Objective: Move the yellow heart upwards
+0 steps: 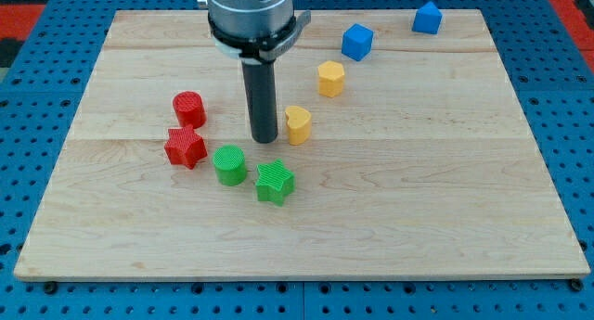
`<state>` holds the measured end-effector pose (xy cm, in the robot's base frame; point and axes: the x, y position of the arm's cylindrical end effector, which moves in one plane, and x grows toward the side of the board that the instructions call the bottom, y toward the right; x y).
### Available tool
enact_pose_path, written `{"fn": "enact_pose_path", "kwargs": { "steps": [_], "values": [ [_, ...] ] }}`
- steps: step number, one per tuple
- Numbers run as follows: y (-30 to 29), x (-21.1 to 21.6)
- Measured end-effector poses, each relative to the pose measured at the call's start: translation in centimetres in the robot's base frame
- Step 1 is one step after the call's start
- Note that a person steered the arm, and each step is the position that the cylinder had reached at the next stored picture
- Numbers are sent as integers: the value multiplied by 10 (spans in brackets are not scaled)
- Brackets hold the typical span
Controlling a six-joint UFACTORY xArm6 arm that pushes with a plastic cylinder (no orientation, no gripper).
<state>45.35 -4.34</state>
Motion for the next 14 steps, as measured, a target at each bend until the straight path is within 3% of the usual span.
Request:
{"fn": "enact_pose_path", "kwargs": {
  "steps": [1, 4, 6, 7, 9, 12, 14],
  "values": [
    [8, 22],
    [1, -39],
    [13, 12],
    [26, 16],
    [26, -33],
    [45, -15],
    [49, -65]
  ]
}}
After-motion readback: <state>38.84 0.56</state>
